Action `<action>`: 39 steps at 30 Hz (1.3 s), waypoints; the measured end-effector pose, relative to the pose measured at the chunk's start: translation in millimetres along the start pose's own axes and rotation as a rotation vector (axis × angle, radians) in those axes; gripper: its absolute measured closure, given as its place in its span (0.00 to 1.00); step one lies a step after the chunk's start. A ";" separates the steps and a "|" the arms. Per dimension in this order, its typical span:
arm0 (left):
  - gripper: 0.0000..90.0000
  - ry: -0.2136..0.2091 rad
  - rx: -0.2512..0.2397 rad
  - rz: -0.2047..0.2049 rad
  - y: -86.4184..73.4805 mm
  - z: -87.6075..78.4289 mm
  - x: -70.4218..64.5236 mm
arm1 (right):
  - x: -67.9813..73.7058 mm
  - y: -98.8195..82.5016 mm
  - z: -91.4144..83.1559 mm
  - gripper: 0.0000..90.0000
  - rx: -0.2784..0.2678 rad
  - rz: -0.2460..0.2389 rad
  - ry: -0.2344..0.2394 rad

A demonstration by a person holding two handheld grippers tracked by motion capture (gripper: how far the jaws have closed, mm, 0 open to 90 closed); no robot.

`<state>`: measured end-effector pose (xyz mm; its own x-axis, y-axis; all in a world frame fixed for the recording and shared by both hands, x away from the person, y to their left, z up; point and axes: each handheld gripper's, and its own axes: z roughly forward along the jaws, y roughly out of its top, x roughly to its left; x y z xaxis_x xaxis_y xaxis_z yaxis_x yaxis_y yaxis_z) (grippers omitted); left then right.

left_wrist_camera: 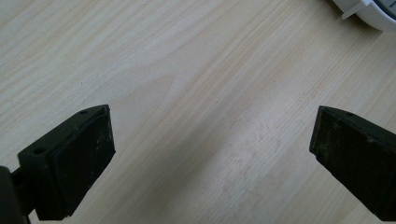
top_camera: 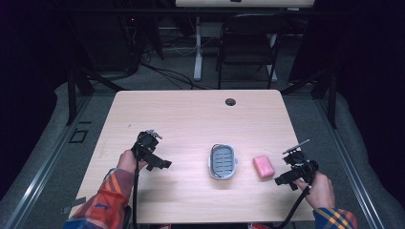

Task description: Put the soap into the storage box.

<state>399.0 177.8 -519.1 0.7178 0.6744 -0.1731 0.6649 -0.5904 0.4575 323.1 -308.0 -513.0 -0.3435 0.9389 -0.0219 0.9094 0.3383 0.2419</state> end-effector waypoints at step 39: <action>0.00 0.002 0.004 0.003 0.7 1.2 -0.6 | 27.0 34.4 -0.8 0.00 -0.023 -0.025 0.032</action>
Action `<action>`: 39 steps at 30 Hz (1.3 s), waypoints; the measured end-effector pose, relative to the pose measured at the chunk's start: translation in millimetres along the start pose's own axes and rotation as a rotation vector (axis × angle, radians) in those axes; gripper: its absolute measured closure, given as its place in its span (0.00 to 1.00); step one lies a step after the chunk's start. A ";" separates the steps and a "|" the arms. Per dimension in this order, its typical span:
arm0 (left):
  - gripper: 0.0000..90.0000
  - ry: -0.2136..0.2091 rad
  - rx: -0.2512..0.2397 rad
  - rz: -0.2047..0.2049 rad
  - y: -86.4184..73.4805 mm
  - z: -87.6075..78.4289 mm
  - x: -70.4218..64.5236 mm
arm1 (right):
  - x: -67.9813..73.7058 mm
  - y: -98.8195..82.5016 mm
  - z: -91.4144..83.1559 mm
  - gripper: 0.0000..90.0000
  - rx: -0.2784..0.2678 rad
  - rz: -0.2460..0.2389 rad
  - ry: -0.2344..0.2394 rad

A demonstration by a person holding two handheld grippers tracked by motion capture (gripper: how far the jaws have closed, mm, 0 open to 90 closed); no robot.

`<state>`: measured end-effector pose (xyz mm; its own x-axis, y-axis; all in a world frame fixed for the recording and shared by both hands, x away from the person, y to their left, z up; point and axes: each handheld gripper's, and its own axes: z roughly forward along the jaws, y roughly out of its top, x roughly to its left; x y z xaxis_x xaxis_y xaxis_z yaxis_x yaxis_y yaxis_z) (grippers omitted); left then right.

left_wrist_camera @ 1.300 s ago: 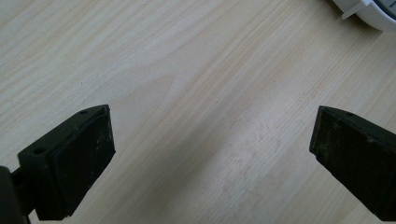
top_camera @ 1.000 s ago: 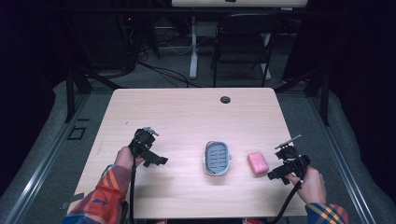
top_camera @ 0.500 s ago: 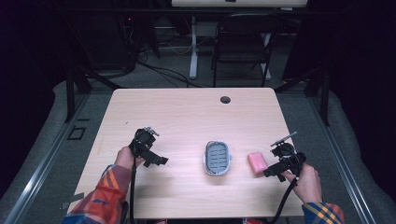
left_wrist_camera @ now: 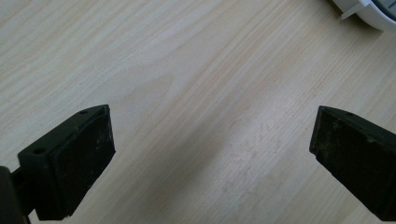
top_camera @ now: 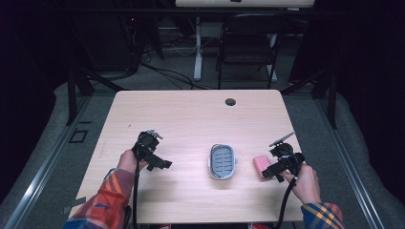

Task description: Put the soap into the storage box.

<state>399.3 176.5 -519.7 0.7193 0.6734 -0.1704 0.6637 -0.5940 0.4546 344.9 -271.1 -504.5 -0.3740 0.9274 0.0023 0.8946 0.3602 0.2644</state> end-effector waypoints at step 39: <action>0.00 -0.005 -0.009 -0.004 -0.5 -0.6 0.4 | 0.0 27.7 35.1 0.00 0.043 0.120 0.059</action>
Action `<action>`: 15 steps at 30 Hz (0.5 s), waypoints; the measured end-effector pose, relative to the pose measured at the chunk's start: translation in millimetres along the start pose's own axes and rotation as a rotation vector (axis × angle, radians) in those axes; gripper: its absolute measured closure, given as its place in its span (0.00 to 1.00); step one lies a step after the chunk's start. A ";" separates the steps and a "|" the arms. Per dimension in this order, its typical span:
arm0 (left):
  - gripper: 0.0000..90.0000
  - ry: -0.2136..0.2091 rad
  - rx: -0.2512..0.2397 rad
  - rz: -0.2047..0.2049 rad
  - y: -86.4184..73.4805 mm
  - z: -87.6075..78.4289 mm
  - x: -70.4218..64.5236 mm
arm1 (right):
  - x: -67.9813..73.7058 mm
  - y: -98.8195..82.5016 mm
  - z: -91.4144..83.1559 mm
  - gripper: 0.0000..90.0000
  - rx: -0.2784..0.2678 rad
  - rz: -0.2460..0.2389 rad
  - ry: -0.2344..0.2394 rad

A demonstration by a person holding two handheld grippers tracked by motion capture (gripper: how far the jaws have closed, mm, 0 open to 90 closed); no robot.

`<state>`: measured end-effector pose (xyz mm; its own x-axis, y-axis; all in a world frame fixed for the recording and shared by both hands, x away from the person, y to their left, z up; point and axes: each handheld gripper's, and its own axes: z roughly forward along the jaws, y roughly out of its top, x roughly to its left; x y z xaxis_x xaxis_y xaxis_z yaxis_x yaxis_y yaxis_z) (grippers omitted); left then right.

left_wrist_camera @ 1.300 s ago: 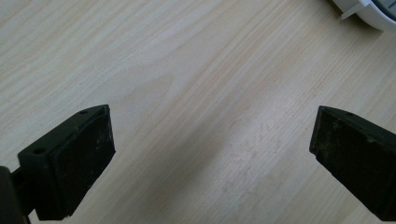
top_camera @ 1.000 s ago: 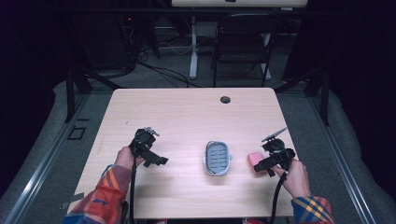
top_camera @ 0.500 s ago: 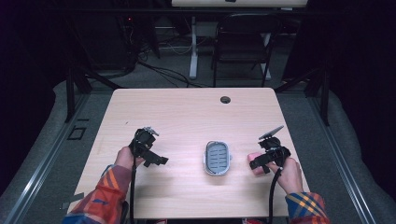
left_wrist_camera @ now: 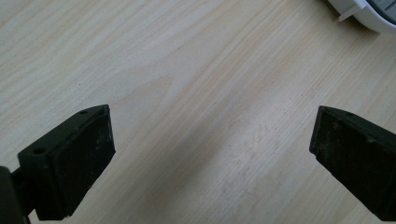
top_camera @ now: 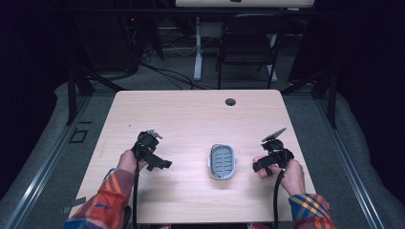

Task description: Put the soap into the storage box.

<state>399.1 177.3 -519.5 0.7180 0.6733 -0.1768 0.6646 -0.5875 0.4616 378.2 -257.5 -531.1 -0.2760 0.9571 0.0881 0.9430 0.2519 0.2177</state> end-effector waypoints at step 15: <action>0.00 -0.001 0.001 0.001 0.1 0.4 0.0 | 0.5 0.6 7.4 0.21 0.002 0.029 -0.007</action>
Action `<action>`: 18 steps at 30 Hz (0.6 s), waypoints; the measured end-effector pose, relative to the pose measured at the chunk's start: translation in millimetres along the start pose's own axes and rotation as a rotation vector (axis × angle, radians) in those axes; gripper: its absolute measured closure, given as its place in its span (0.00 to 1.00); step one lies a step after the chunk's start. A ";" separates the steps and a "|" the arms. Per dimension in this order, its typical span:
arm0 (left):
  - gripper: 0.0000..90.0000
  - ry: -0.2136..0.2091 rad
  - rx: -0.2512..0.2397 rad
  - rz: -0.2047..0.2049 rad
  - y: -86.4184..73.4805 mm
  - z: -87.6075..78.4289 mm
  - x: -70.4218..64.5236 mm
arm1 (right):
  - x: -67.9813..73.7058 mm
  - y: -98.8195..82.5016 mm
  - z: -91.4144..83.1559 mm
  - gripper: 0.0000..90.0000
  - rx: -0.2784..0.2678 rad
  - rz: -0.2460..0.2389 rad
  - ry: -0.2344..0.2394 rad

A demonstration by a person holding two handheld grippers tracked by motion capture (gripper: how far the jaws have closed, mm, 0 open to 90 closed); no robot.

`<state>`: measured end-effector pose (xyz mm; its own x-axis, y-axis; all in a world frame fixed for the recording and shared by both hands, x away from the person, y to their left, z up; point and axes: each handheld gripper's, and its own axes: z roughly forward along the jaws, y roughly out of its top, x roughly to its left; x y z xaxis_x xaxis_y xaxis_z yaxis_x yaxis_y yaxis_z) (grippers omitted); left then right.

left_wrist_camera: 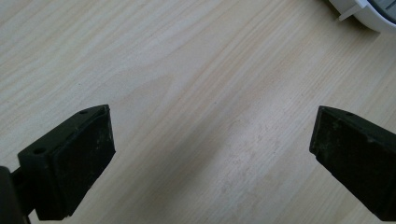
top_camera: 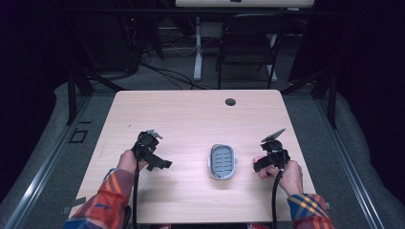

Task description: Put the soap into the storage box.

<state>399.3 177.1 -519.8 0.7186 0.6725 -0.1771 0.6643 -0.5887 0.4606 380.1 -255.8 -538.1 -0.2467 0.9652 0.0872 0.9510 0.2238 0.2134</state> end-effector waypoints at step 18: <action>0.00 0.001 0.004 0.000 0.0 0.0 0.2 | 3.8 2.7 6.9 0.41 0.014 -0.008 -0.026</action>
<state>399.4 177.2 -519.9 0.7186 0.6728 -0.1760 0.6649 -0.5906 0.4572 382.9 -250.6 -543.9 -0.2495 0.9665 0.0598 0.9516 0.2332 0.2001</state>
